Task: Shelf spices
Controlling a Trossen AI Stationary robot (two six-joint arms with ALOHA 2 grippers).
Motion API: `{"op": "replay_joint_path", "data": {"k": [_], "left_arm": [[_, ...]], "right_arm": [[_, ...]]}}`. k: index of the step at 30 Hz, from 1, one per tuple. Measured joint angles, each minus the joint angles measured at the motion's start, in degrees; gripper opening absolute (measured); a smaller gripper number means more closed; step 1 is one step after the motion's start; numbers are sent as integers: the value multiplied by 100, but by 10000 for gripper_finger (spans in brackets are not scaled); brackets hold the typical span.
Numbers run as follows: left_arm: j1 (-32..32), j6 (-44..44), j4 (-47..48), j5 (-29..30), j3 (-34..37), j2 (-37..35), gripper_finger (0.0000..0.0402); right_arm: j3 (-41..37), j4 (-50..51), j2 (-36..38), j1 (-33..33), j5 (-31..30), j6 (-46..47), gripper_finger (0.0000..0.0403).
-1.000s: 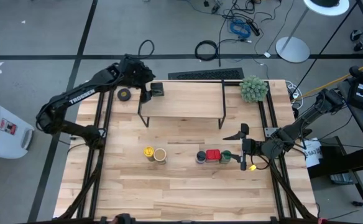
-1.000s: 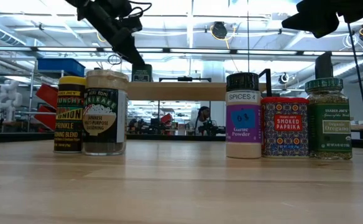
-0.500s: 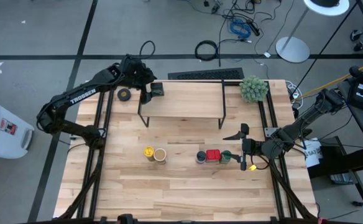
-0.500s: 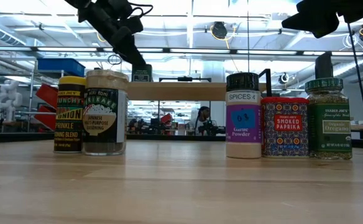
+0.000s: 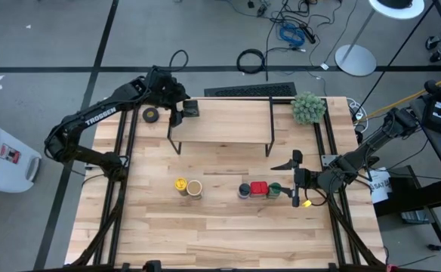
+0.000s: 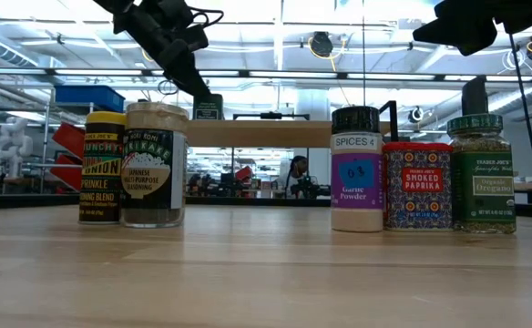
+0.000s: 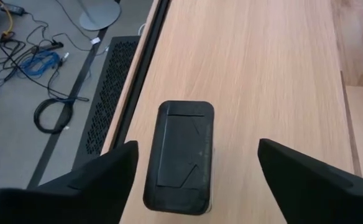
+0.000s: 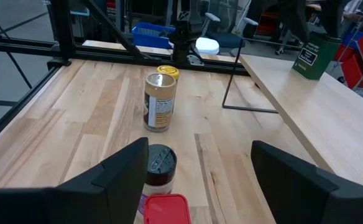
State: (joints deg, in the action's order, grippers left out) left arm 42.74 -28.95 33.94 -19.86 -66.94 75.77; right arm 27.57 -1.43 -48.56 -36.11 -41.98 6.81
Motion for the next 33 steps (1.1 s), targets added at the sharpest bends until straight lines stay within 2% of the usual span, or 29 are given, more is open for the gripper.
{"op": "replay_joint_path", "data": {"k": [33], "left_arm": [[0,-4,125,153,0,0,323]], "right_arm": [[0,-7,0,0,-2,0,272]]}}
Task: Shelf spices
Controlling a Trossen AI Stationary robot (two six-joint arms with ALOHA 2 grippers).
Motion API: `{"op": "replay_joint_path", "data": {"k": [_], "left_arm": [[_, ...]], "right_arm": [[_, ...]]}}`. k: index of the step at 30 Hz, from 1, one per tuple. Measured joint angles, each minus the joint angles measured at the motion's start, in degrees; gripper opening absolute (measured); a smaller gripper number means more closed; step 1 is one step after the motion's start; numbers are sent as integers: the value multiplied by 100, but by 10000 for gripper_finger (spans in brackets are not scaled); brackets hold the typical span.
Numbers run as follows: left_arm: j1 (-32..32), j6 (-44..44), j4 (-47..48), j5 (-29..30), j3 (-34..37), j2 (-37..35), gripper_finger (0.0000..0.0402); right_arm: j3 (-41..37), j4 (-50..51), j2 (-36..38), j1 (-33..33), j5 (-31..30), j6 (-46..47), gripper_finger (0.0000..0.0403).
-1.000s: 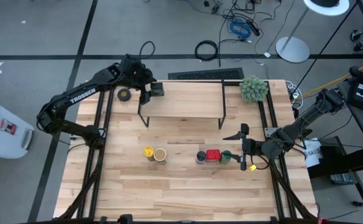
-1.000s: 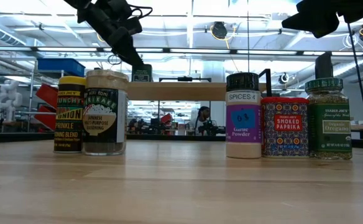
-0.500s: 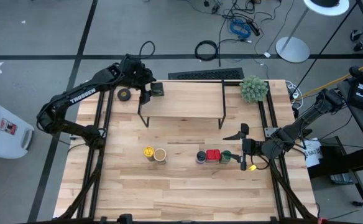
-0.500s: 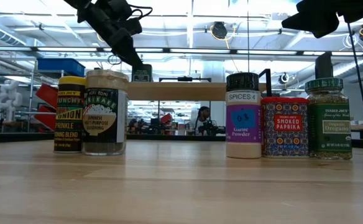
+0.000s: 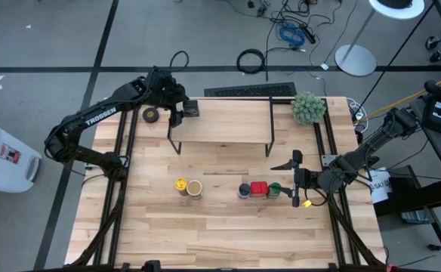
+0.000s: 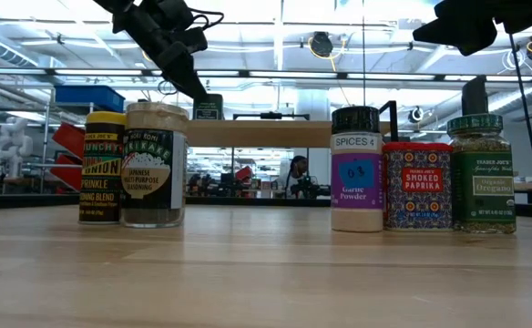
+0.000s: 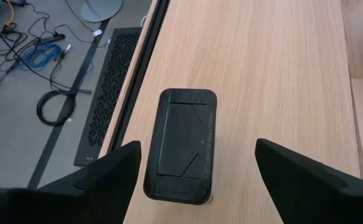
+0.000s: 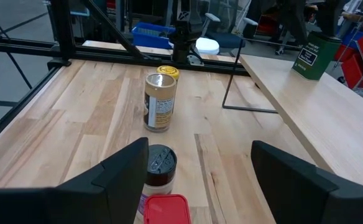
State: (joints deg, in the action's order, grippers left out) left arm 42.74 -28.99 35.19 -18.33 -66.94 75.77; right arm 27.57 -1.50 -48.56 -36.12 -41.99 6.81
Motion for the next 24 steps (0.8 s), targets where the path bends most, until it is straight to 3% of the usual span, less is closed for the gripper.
{"op": "replay_joint_path", "data": {"k": [24], "left_arm": [[0,-30,40,31,0,0,183]], "right_arm": [[0,1,0,1,1,-2,272]]}}
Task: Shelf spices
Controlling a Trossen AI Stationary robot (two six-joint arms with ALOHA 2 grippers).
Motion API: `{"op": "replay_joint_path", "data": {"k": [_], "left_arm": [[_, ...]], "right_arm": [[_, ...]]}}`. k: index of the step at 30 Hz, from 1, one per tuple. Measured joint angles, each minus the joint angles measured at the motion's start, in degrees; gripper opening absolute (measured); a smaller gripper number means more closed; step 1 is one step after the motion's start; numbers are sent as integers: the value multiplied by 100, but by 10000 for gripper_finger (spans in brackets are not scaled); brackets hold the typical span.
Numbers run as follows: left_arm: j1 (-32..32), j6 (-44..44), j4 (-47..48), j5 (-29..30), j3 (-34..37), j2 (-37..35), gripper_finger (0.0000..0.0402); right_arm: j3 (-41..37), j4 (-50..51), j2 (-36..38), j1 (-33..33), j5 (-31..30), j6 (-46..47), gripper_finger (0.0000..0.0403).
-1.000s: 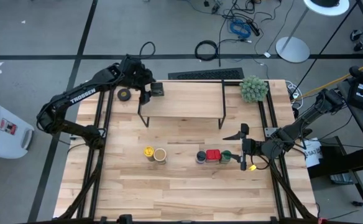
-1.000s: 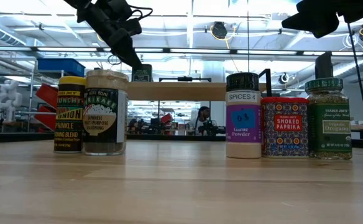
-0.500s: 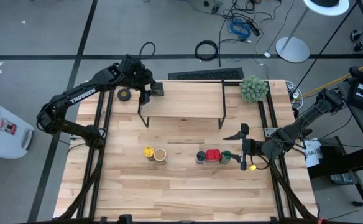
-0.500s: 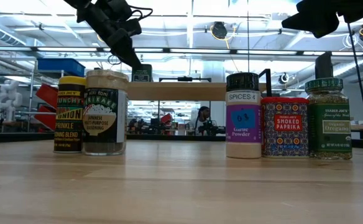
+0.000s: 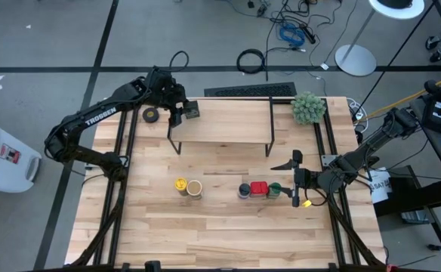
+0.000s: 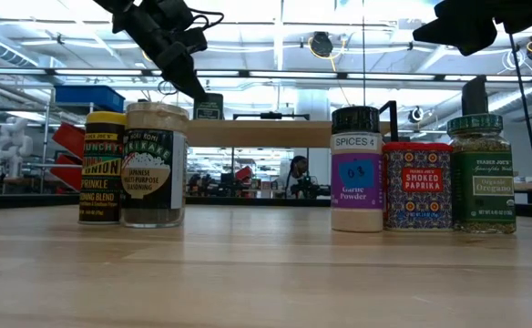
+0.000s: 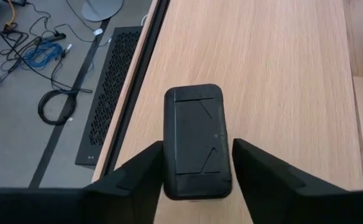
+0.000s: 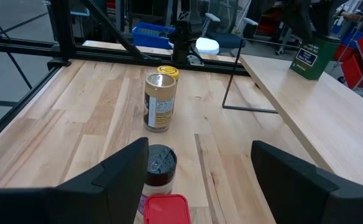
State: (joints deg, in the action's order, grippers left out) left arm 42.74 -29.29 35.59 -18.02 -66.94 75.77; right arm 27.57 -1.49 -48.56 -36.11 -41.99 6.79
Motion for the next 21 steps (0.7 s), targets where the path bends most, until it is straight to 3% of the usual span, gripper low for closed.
{"op": "replay_joint_path", "data": {"k": [5,21], "left_arm": [[-2,3,2,-2,1,0,160],[0,36,0,-1,0,0,155]], "right_arm": [[0,-1,0,0,0,0,272],[0,1,0,1,1,0,272]]}}
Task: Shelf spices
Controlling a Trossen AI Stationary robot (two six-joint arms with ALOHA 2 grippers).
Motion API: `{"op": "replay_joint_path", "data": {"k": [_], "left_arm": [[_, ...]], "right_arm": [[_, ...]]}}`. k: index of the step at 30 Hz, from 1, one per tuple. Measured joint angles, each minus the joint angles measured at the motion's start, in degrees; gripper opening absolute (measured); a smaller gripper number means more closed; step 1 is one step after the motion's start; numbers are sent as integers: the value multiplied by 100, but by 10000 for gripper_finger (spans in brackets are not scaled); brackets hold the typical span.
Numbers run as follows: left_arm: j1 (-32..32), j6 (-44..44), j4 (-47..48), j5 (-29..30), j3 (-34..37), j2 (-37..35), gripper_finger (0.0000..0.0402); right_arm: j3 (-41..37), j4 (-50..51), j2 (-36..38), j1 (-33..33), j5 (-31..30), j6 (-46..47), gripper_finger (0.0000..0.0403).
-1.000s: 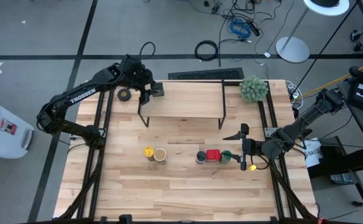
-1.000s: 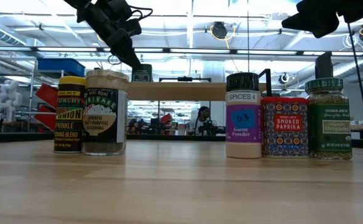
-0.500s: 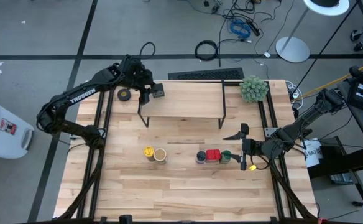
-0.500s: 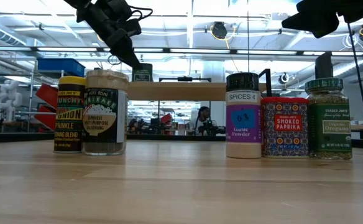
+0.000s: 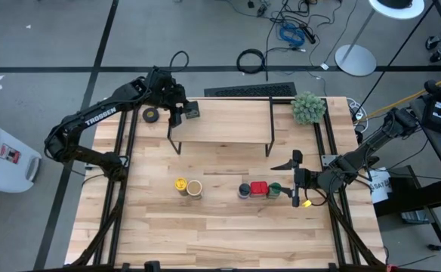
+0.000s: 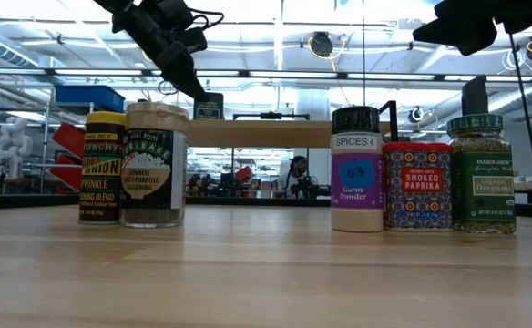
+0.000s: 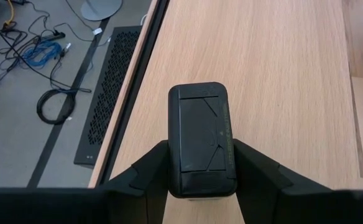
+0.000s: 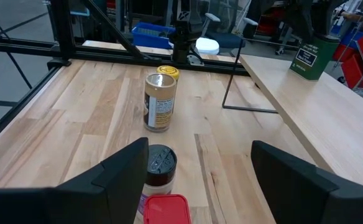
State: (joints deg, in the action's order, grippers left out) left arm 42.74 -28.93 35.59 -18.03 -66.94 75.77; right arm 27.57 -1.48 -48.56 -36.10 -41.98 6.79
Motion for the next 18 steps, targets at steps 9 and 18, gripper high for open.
{"op": "replay_joint_path", "data": {"k": [9,18], "left_arm": [[0,12,0,-7,0,0,155],[-66,166,32,-187,2,0,154]], "right_arm": [[0,0,0,-2,0,0,272],[0,2,0,-2,0,-34,272]]}}
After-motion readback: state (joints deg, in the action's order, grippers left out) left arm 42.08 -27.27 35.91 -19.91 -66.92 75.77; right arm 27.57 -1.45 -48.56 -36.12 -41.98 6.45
